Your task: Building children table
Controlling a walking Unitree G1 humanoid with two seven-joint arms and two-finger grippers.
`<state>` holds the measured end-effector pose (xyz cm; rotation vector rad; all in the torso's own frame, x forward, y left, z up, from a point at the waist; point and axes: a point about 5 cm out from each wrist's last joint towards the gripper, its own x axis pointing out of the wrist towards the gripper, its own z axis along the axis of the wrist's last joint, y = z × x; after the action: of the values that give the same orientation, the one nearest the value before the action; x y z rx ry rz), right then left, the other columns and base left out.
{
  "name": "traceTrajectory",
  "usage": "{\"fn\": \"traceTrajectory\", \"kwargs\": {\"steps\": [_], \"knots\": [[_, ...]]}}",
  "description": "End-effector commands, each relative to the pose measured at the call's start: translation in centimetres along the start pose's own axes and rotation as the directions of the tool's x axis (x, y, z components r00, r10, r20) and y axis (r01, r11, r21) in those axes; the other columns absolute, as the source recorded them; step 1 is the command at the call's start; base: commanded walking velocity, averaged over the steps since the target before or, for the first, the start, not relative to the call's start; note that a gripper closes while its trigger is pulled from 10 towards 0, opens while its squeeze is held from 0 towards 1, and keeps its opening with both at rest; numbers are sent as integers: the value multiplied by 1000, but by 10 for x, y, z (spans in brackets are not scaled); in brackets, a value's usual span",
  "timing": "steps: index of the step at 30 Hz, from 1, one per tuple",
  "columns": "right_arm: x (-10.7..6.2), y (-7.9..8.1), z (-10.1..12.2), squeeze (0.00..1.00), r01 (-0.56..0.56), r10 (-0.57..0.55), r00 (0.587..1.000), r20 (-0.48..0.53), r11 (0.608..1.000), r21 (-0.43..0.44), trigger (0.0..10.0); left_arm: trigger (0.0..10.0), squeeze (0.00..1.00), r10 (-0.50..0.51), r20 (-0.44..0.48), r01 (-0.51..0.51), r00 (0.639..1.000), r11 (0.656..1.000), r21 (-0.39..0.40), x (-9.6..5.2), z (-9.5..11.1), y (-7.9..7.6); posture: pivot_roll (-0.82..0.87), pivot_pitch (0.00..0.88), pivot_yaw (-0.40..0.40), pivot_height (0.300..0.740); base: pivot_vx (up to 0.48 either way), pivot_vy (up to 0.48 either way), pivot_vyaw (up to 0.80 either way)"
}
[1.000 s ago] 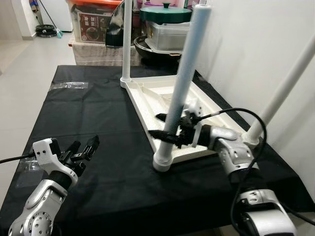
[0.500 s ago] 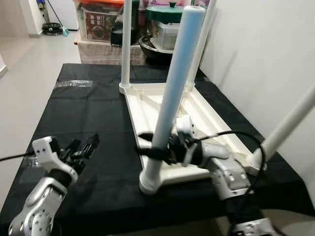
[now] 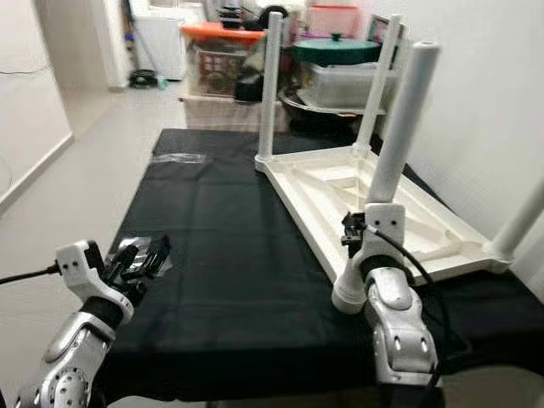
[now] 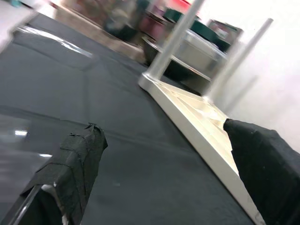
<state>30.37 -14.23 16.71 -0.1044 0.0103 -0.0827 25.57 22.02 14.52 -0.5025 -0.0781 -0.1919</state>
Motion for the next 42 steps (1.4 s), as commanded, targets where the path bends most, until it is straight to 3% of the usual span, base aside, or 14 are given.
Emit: {"fn": "traceTrajectory", "kwargs": {"steps": [1,2,6,7,11,13,15,20,28,30,39,40,41,42], "knots": [[-1,1,-9,82,-29,27,999,-44,999,-41,10000,10000,0,-9,-16,9,1000,1000,-8,3,-4,-2,-43,0,-79,740,0,0,0],[0,9,-2,1000,-114,114,993,-9,993,-12,10000,10000,0,-10,-15,10,1000,1000,-7,3,-3,-2,-42,0,-82,740,0,0,0],[10,22,11,1000,-267,267,964,18,963,29,10000,10000,0,-9,-12,9,1000,1000,-4,2,-2,0,-34,0,-87,740,0,0,0],[14,24,23,0,-387,384,921,65,921,51,10000,10000,0,-8,-11,8,1000,1000,-3,1,-1,0,-27,0,-92,740,0,0,0],[12,27,41,0,-630,618,774,138,773,71,10000,10000,0,-5,-9,5,1000,1000,-2,0,-1,1,-24,0,-90,740,0,0,0],[2,22,46,0,-876,861,474,186,483,-6,10000,10000,0,-3,-7,3,1000,1000,0,1,-2,1,-12,0,-97,740,0,0,0],[3,21,43,0,-942,934,318,159,330,-55,10000,10000,0,-5,-3,5,1000,1000,2,3,-1,0,5,0,-109,740,0,0,0],[5,32,40,0,-972,965,218,143,227,-53,10000,10000,0,-5,8,5,1000,1000,3,4,1,0,13,0,-114,740,0,0,0],[-32,80,41,0,-991,978,-125,165,-113,-77,10000,10000,0,19,24,-19,1000,1000,17,-4,6,3,50,0,-136,740,0,0,0],[-38,77,39,0,-982,968,-182,174,-169,-87,5216,10000,0,19,21,-20,1000,1000,16,-5,5,3,36,0,-127,740,0,0,0],[-39,74,34,0,-972,957,-228,180,-213,-100,4706,10000,0,20,16,-20,1000,1000,16,-6,3,3,36,0,-127,740,0,0,0],[-17,67,17,0,-996,990,77,119,81,-30,0,10000,0,9,11,-9,1000,1000,11,-2,2,2,-12,0,-100,740,0,0,0],[-17,67,17,0,-996,990,77,119,81,-30,0,10000,0,9,11,-9,1000,1000,11,-2,2,2,-12,0,-100,740,0,0,0],[5,54,-4,0,-919,919,395,2,395,-7,0,10000,0,1,6,-1,1000,1000,9,1,0,0,-12,0,-97,740,0,0,0]]}}
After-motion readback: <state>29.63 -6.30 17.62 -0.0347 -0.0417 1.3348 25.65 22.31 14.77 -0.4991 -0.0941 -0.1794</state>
